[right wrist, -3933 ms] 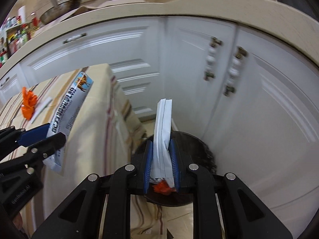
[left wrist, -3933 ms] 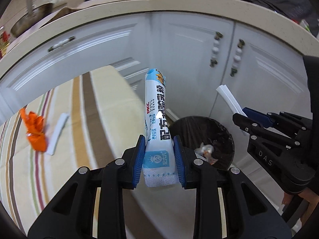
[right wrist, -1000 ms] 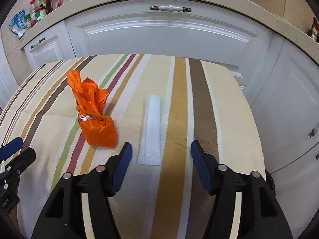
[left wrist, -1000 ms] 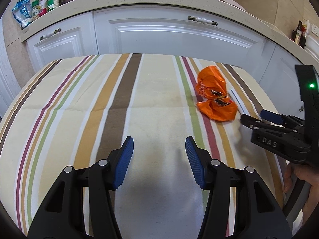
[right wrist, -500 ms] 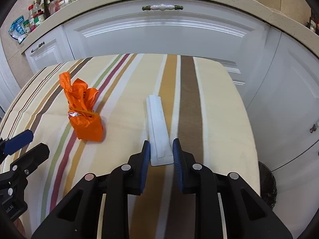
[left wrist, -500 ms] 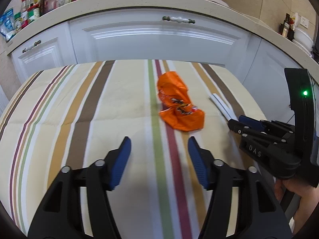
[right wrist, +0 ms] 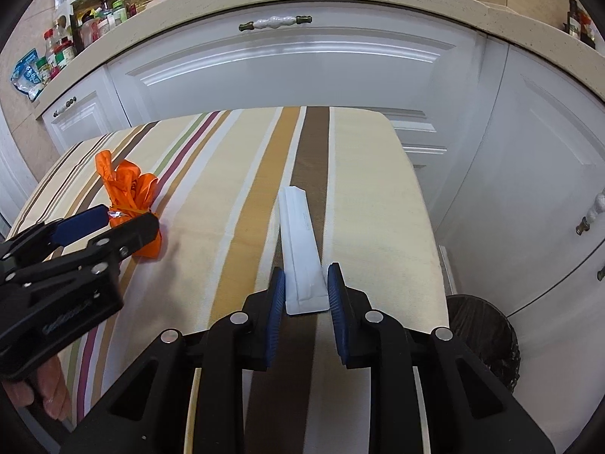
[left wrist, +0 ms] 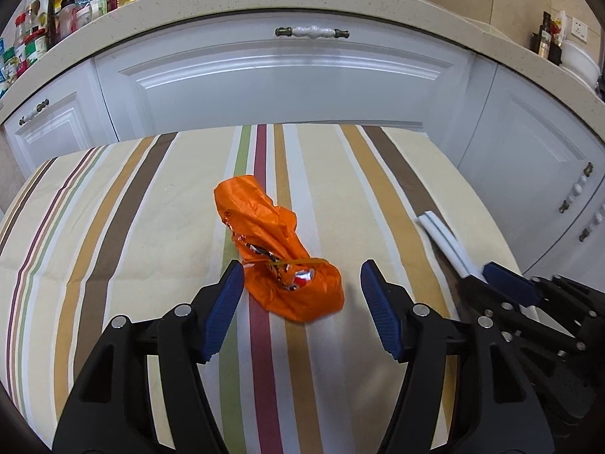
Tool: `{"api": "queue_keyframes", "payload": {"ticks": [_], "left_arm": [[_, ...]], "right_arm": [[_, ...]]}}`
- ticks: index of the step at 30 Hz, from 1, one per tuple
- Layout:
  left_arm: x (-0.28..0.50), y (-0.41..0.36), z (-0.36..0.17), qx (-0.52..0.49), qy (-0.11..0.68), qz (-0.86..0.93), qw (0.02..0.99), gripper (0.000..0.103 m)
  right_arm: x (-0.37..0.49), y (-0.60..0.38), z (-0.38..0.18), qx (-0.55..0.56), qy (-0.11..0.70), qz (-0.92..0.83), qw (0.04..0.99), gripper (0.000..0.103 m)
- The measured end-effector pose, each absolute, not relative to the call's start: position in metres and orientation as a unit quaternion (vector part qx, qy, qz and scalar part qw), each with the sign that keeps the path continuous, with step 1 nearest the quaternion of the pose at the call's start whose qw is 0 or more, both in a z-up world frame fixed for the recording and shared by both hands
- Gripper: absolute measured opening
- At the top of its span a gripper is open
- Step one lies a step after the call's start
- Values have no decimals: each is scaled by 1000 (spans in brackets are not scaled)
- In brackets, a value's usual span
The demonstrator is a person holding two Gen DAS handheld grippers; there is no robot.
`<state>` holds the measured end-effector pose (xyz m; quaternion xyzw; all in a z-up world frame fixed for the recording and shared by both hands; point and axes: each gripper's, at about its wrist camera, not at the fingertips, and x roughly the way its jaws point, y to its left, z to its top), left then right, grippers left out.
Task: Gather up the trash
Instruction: 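Grasp the last white strip with the right tool while the left tool grasps the orange bag, then lift the white strip and orange bag off the table with both tools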
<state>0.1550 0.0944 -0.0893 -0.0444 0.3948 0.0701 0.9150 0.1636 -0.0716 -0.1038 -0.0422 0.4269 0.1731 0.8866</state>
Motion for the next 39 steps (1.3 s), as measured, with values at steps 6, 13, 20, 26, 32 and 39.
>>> {"api": "queue_keyframes", "payload": {"ticks": [6,13,20,26,32,39], "left_arm": [[157,98,-95,-34,401,76,912,49],[154,96,-94,-19,397,65,915,40],[148,101,-93,-21,400,57,914,29],[136,107,-91,-23,400,57,915,29],[116,111,-84,-12,391,57,918,29],[89,115,-78,-6,389,57,920,29]], "right_arm": [[165,-77,-104,-39,426,176,886,25],[163,-76,-104,-39,426,179,886,25],[161,-74,-104,-43,425,179,886,25],[154,-71,-101,-47,420,179,889,25],[143,-69,-92,-49,407,177,895,24],[125,-67,-83,-56,398,177,899,19]]}}
